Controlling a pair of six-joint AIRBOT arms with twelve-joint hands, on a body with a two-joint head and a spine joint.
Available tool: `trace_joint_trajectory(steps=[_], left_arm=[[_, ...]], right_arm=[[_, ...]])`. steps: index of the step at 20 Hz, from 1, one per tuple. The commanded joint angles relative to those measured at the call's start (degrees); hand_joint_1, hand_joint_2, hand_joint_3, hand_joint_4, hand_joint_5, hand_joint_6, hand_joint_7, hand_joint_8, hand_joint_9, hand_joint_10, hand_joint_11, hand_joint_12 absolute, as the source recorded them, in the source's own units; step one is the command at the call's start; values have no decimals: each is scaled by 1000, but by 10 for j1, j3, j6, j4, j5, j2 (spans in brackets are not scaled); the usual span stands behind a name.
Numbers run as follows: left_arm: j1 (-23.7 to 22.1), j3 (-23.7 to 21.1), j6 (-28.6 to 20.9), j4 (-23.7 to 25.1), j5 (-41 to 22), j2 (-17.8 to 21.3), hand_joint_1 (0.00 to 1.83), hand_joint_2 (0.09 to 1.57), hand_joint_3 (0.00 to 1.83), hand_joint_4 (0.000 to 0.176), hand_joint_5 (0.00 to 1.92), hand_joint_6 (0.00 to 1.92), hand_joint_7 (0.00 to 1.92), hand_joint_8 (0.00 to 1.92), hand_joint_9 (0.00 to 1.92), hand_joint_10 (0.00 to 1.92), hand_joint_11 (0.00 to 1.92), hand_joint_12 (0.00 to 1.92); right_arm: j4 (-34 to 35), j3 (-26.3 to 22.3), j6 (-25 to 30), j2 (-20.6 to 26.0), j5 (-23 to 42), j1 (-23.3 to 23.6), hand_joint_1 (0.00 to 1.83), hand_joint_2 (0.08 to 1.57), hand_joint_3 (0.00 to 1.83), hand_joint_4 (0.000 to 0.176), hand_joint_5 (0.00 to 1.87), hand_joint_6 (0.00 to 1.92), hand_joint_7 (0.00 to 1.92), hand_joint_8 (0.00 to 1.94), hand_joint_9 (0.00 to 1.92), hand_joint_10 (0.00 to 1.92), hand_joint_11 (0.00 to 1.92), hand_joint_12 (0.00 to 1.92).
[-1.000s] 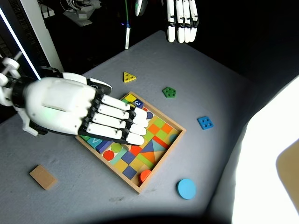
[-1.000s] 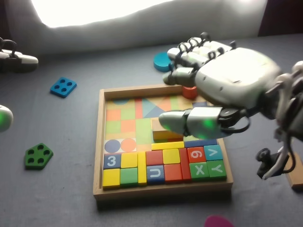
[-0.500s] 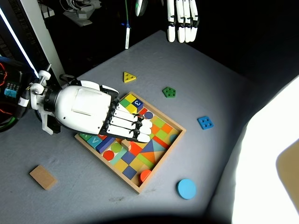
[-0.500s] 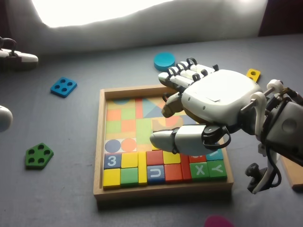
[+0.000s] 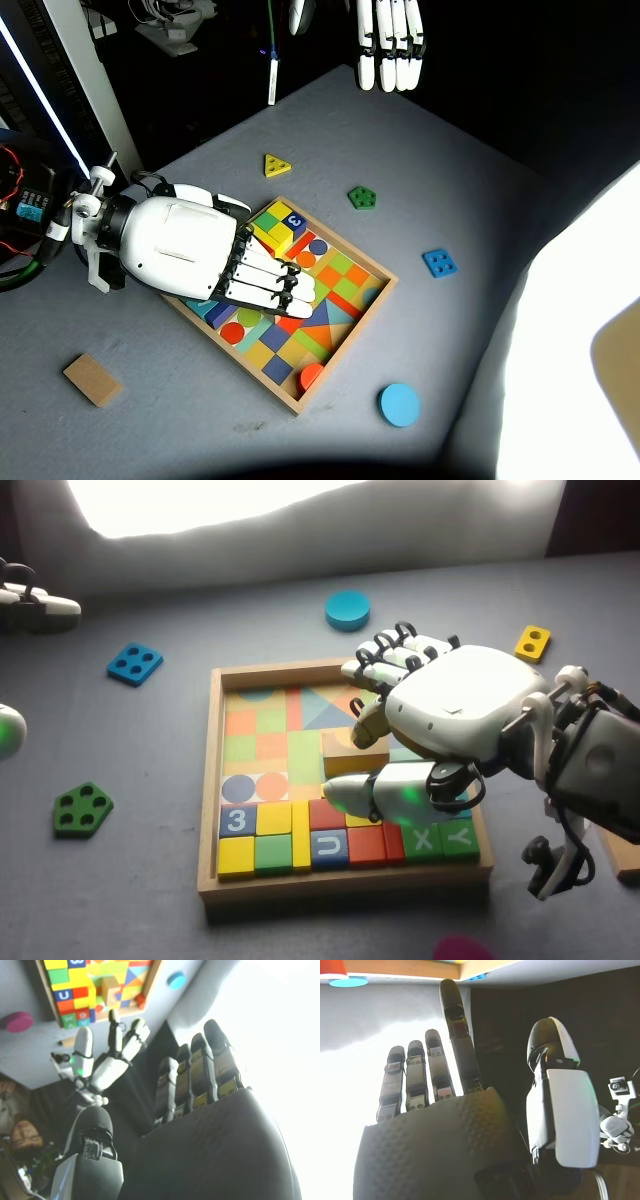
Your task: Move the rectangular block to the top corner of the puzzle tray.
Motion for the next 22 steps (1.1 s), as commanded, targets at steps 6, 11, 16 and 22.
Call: trace_joint_trajectory(steps=[6, 11, 16, 22], left_arm=[[-10, 0, -1, 5, 55, 1, 56, 1274, 0, 60, 116, 1, 96, 1, 136, 3, 0, 473], [-11, 3, -1, 5, 55, 1, 65, 1273, 0, 59, 127, 0, 86, 0, 122, 0, 0, 498], [-12, 4, -1, 5, 55, 1, 43, 1272, 0, 57, 121, 2, 66, 1, 106, 2, 0, 485], [-12, 2, -1, 5, 55, 1, 49, 1273, 0, 60, 121, 0, 88, 1, 129, 5, 0, 498]], right_arm=[[-26, 10, 1, -8, 38, 3, 0, 1166, 2, 0, 653, 105, 67, 9, 0, 0, 0, 0], [-26, 20, 2, -17, 36, -1, 0, 1176, 6, 0, 669, 105, 87, 10, 0, 0, 0, 0], [-25, 34, 2, -26, 36, -4, 0, 1169, 2, 0, 672, 105, 78, 4, 0, 0, 0, 0], [-25, 34, 2, -28, 30, -7, 0, 1170, 3, 0, 686, 106, 79, 1, 0, 0, 0, 0]])
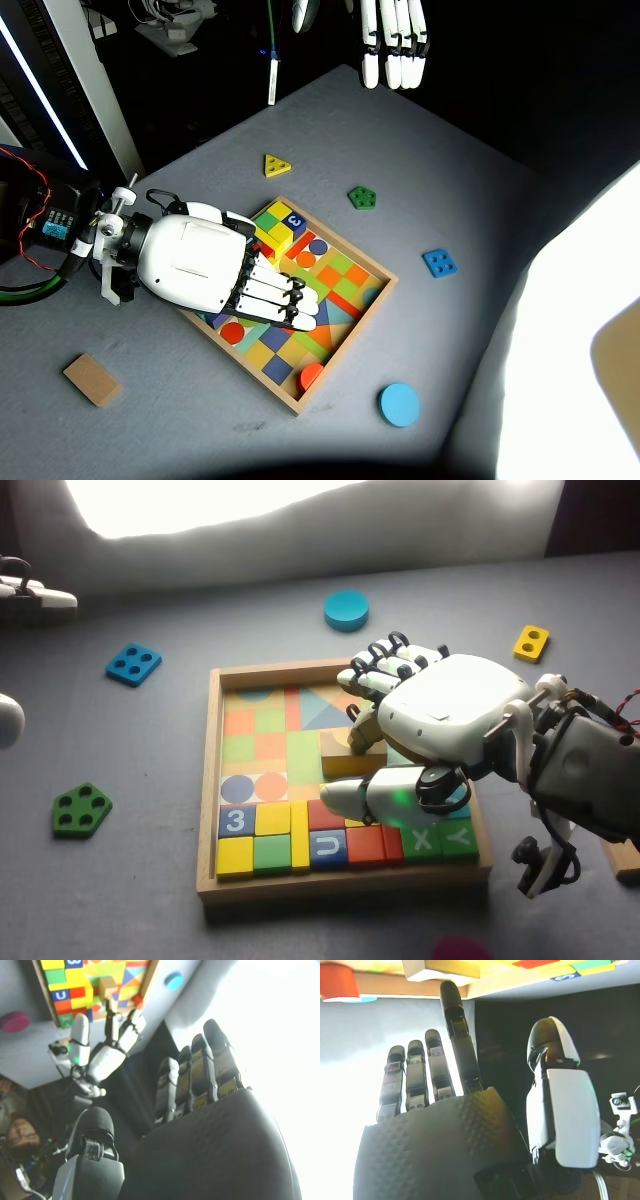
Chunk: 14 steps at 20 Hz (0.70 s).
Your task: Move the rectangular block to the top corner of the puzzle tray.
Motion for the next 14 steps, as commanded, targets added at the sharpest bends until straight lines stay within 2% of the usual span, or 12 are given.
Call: trace_joint_trajectory(steps=[1, 5, 8, 14], left_arm=[[-7, -2, 0, 5, 55, 1, 59, 1274, 0, 63, 132, 3, 103, 5, 130, 4, 0, 518], [-7, -5, 0, 5, 55, 1, 53, 1274, 0, 66, 108, 0, 97, 1, 125, 6, 0, 419], [-7, -5, 0, 5, 55, 1, 66, 1271, 0, 56, 123, 4, 86, 0, 104, 0, 0, 433], [-8, -5, 0, 5, 55, 1, 78, 1262, 0, 59, 130, 3, 98, 3, 107, 2, 0, 458]], right_arm=[[-22, 0, 2, 1, 33, 3, 0, 1171, 3, 0, 689, 107, 94, 7, 0, 0, 0, 0], [-22, 0, 1, 1, 32, 3, 0, 1170, 2, 0, 681, 102, 102, 9, 0, 0, 0, 0], [-22, 0, 0, 1, 32, 2, 0, 1175, 4, 0, 679, 99, 85, 7, 0, 0, 0, 0], [-22, 2, -9, 1, 31, -2, 0, 1171, 1, 0, 687, 100, 83, 5, 0, 0, 0, 0]])
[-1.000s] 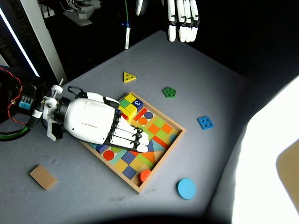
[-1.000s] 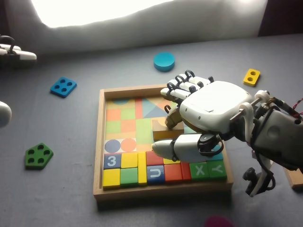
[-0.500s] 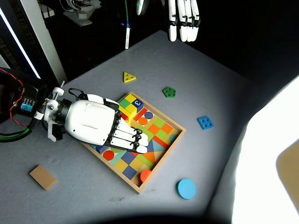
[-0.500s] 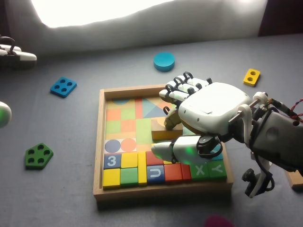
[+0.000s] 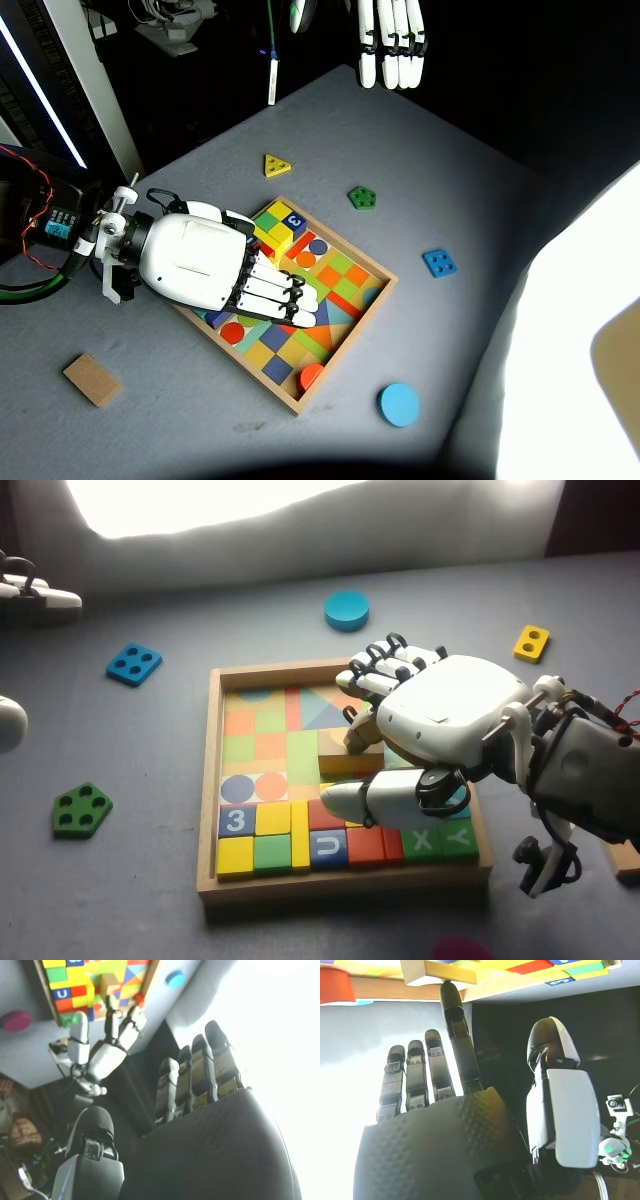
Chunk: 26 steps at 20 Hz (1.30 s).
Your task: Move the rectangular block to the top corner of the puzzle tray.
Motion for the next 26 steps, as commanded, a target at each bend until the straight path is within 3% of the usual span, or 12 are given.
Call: trace_joint_trajectory(steps=[1, 16, 21, 22, 26], left_arm=[[-8, -1, 0, 5, 55, 1, 70, 1268, 0, 60, 126, 1, 94, 1, 99, 1, 0, 431], [-8, -1, 0, 5, 55, 1, 85, 1266, 0, 60, 121, 0, 101, 0, 100, 3, 0, 461], [-8, -1, 0, 5, 55, 1, 94, 1269, 1, 55, 119, 2, 100, 3, 100, 3, 0, 374], [-8, -2, 0, 5, 55, 1, 78, 1267, 0, 59, 120, 2, 106, 3, 109, 4, 0, 433], [-9, -4, 0, 5, 55, 1, 66, 1277, 1, 51, 111, 1, 96, 3, 93, 1, 0, 417]], right_arm=[[-20, 3, -1, 1, 35, -1, 0, 1168, 0, 0, 700, 104, 96, 9, 0, 0, 0, 0], [-21, 68, -5, -7, 32, -5, 0, 1173, 2, 0, 736, 110, 90, 19, 0, 0, 0, 0], [-21, 93, -5, -8, 32, -8, 0, 1166, 0, 0, 703, 92, 66, 5, 0, 0, 0, 0], [-21, 97, -5, -8, 32, -8, 0, 1163, 0, 0, 706, 92, 66, 5, 0, 0, 0, 0], [-21, 111, -4, -12, 34, -8, 0, 1173, 2, 0, 715, 93, 66, 5, 0, 0, 0, 0]])
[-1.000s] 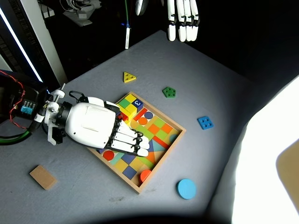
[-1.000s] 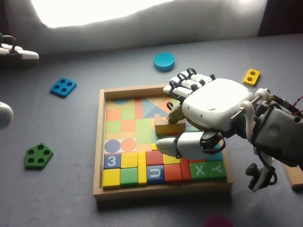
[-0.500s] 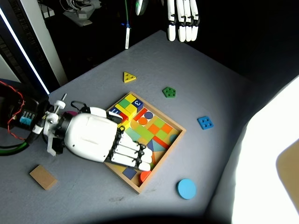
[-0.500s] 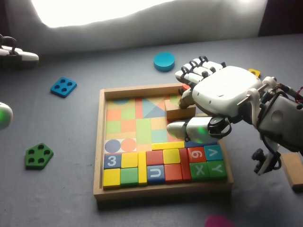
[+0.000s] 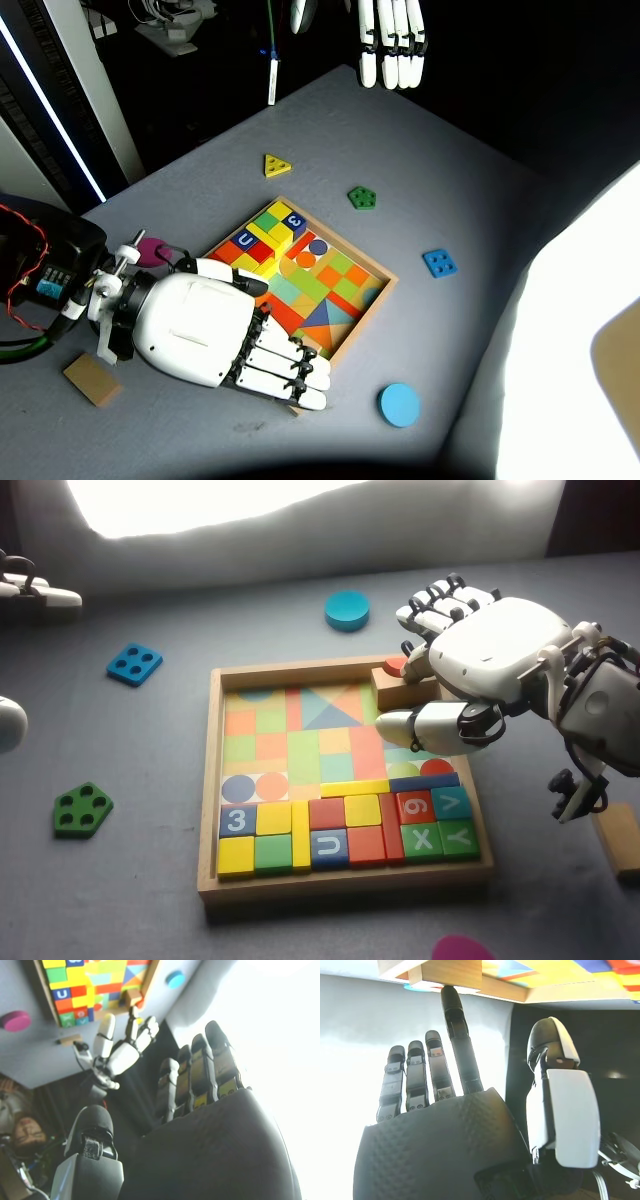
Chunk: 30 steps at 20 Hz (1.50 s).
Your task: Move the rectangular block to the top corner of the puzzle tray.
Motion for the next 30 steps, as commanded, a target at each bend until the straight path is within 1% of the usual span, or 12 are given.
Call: trace_joint_trajectory(steps=[1, 7, 8, 9, 11, 12, 13, 16, 18, 22, 28, 30], left_arm=[[-9, -4, 0, 5, 55, 1, 66, 1276, 0, 50, 118, 4, 97, 3, 97, 2, 0, 416], [-11, -4, 0, 5, 55, 1, 49, 1278, 1, 53, 99, 0, 72, 0, 73, 1, 0, 380], [-12, -4, 0, 5, 55, 1, 66, 1274, 0, 55, 101, 2, 77, 3, 84, 5, 0, 378], [-12, -4, 0, 5, 55, 1, 56, 1270, 0, 58, 116, 5, 89, 4, 103, 8, 0, 437], [-12, -4, 0, 5, 55, 1, 70, 1269, 0, 60, 109, 2, 95, 2, 95, 2, 0, 396], [-12, -4, 0, 5, 55, 1, 76, 1273, 1, 55, 97, 0, 86, 0, 84, 0, 0, 376], [-12, -4, 0, 5, 55, 1, 93, 1268, 0, 52, 117, 5, 96, 3, 99, 4, 0, 428], [-12, -4, 0, 5, 55, 1, 72, 1271, 1, 54, 113, 0, 104, 3, 118, 7, 0, 467], [-12, -4, 0, 5, 55, 1, 50, 1278, 2, 52, 98, 1, 92, 1, 103, 2, 0, 424], [-12, -4, 0, 5, 55, 1, 71, 1270, 0, 58, 128, 6, 117, 4, 103, 1, 0, 455], [-12, -4, 0, 5, 55, 1, 79, 1272, 0, 53, 132, 3, 104, 2, 102, 3, 0, 433], [-12, -5, 0, 5, 55, 1, 26, 1281, 3, 53, 101, 0, 72, 0, 76, 0, 0, 394]], right_arm=[[-5, 5, -4, 0, 21, -3, 0, 1173, 2, 0, 709, 90, 61, 3, 0, 0, 0, 0], [-6, 14, 2, -3, 22, 5, 0, 1166, 0, 0, 704, 85, 82, 9, 0, 0, 0, 0], [-11, 15, 6, -4, 24, 6, 0, 1164, 0, 0, 710, 87, 85, 10, 0, 0, 0, 0], [-25, 17, 16, -4, 27, 6, 0, 1166, 0, 0, 715, 88, 86, 10, 0, 0, 0, 0], [-32, 20, 24, -4, 28, 6, 0, 1168, 0, 0, 718, 89, 86, 9, 0, 0, 0, 0], [-33, 22, 24, -5, 28, 6, 0, 1169, 0, 0, 720, 89, 79, 5, 0, 0, 0, 0], [-33, 22, 25, -5, 29, 7, 0, 1171, 1, 0, 710, 84, 76, 3, 0, 0, 0, 0], [-33, 23, 25, -5, 29, 10, 0, 1172, 1, 0, 720, 87, 94, 10, 0, 0, 0, 0], [-33, 24, 25, -5, 31, 11, 0, 1171, 1, 0, 719, 85, 90, 7, 0, 0, 0, 0], [-33, 25, 25, -5, 31, 13, 0, 1172, 1, 0, 717, 82, 74, 5, 0, 0, 0, 0], [-33, 24, 26, 1, 37, 27, 0, 1177, 3, 0, 699, 70, 78, 5, 0, 0, 0, 0], [-33, 20, 32, 9, 38, 34, 0, 1175, 2, 0, 702, 70, 83, 6, 0, 0, 0, 0]])
